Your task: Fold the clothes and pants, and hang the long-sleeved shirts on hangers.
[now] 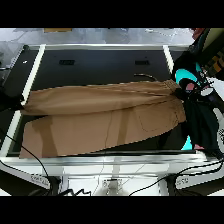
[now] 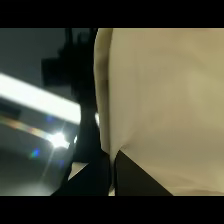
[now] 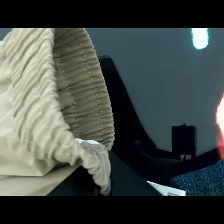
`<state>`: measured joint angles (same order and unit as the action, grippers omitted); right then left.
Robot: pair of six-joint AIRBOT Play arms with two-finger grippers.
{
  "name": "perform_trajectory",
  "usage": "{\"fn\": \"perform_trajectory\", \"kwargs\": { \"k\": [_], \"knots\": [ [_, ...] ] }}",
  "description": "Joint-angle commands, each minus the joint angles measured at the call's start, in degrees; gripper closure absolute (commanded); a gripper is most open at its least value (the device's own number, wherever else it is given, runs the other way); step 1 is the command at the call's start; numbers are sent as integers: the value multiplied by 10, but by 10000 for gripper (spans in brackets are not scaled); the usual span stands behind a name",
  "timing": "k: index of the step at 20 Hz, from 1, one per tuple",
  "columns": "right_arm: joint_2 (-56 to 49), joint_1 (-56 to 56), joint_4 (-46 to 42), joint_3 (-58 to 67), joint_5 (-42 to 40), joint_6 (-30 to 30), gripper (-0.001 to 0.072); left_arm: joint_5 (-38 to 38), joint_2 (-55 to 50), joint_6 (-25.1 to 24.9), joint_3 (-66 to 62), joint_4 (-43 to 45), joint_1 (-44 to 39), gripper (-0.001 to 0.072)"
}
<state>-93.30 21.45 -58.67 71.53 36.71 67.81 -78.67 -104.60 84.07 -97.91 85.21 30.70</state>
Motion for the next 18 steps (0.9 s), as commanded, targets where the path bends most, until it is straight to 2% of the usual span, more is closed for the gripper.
{"fn": "perform_trajectory", "kwargs": {
  "k": [1, 5, 6, 7, 8, 9, 10, 13, 14, 15, 16, 17, 18],
  "knots": [
    [-3, -1, -5, 0, -3, 4, 685, 23, -16, 31, 27, 18, -7, 693],
    [-3, -1, -5, 0, -22, 6, 683, 59, -17, 52, 27, 17, -7, 679],
    [-3, -1, -5, 0, -30, 8, 675, 57, -16, 51, 27, 17, -7, 553],
    [-2, -1, -5, 0, -31, 8, 529, 52, -14, 51, 27, 13, -8, 224],
    [1, -1, -5, 0, -30, 8, 331, 51, -9, 52, 26, 8, -8, -9],
    [8, 0, -5, 0, -25, 8, 101, 50, 1, 51, 26, 2, -9, 7],
    [17, 0, -9, 0, -24, 8, 33, 51, 13, 51, 26, 3, -10, 7],
    [66, 0, -83, 0, -2, 8, 40, 56, 66, 30, 26, 3, -12, 9],
    [83, 4, -119, 0, 22, 22, 88, 55, 87, 14, 27, 3, -14, 10],
    [102, 14, -153, 0, 61, 49, 272, 55, 109, -5, 27, 2, -14, 18],
    [118, 29, -168, 0, 104, 57, 493, 65, 130, -21, 27, 2, -14, 123],
    [133, 51, -167, 0, 151, 57, 620, 83, 154, -32, 27, 2, -14, 255],
    [146, 74, -164, 0, 195, 57, 624, 108, 180, -37, 27, -3, -14, 376]
  ]
}}
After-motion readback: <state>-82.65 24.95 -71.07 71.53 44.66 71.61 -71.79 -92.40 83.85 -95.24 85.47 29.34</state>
